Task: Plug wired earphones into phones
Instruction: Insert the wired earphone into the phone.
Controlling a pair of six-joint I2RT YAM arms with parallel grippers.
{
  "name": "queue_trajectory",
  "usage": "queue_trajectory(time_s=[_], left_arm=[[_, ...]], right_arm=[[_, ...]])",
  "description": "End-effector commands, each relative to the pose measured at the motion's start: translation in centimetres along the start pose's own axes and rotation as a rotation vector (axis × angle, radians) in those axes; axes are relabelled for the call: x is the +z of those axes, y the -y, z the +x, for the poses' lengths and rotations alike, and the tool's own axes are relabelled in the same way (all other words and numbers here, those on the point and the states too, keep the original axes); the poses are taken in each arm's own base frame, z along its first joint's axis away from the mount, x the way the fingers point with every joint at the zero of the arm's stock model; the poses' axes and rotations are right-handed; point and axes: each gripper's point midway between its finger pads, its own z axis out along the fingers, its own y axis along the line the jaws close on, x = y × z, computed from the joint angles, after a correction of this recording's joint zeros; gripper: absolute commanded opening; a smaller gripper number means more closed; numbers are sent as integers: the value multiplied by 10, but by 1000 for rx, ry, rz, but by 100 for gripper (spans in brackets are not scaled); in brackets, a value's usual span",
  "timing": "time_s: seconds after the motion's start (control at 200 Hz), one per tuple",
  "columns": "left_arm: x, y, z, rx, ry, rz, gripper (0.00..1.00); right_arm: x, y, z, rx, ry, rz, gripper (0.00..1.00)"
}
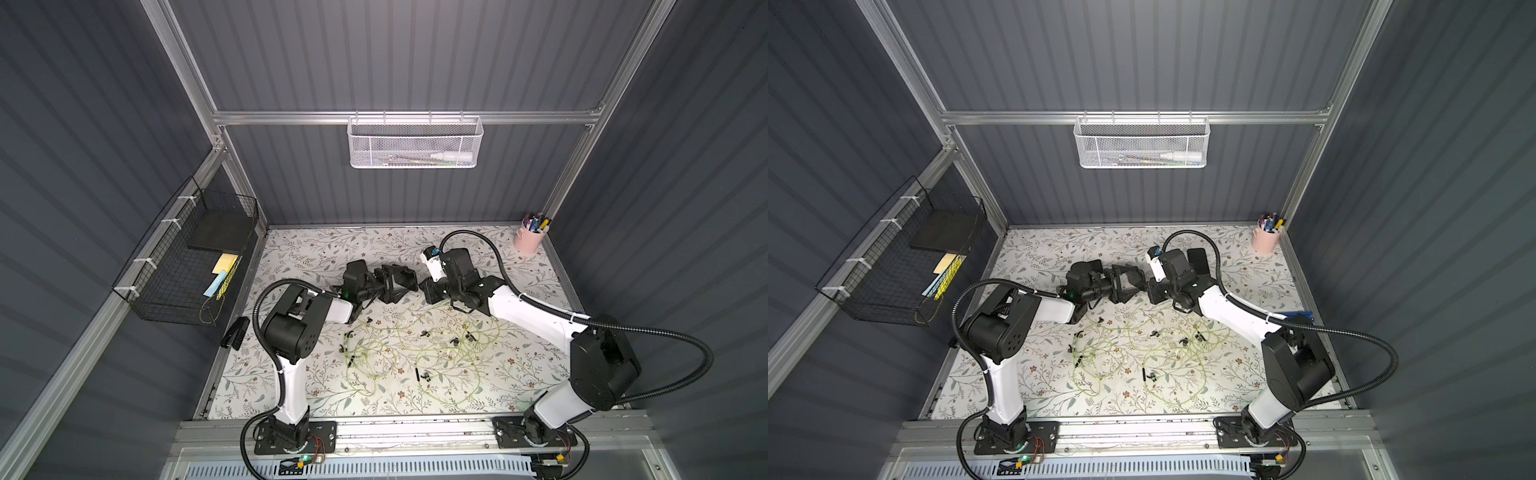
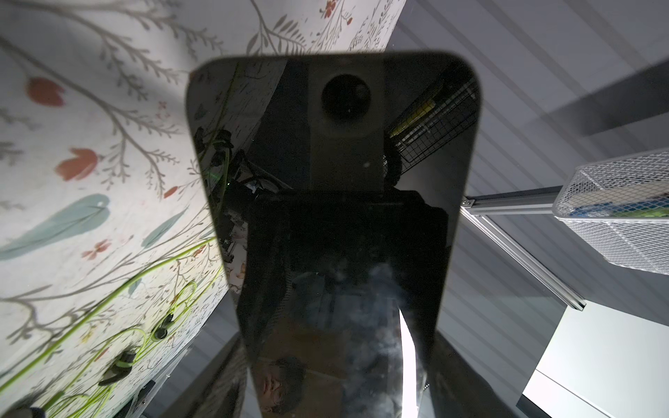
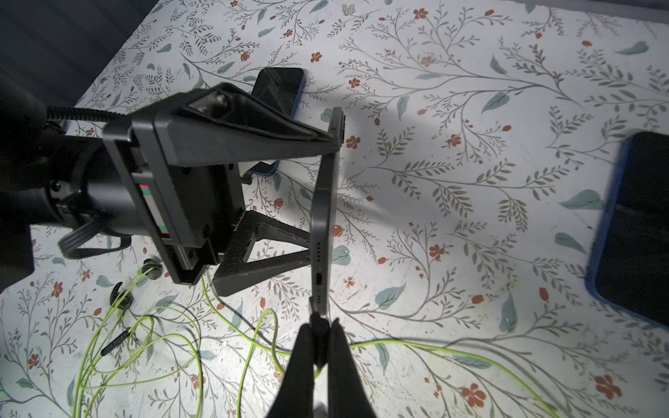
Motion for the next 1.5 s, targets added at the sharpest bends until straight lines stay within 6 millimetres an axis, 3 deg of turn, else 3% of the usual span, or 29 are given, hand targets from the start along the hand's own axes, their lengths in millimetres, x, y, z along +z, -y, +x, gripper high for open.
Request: queue_trajectory(time_s=[0.0, 0.74, 1.496], left_arm=[[0, 14, 8, 41, -25, 43, 0], [-1, 13, 6, 24, -11, 45, 0], [-2, 13, 6, 12, -7, 49, 0]], right_arm=[[2, 0, -14, -22, 32, 15, 0], [4, 1, -21, -26, 57, 29, 0], [16, 4, -14, -29, 34, 51, 0]])
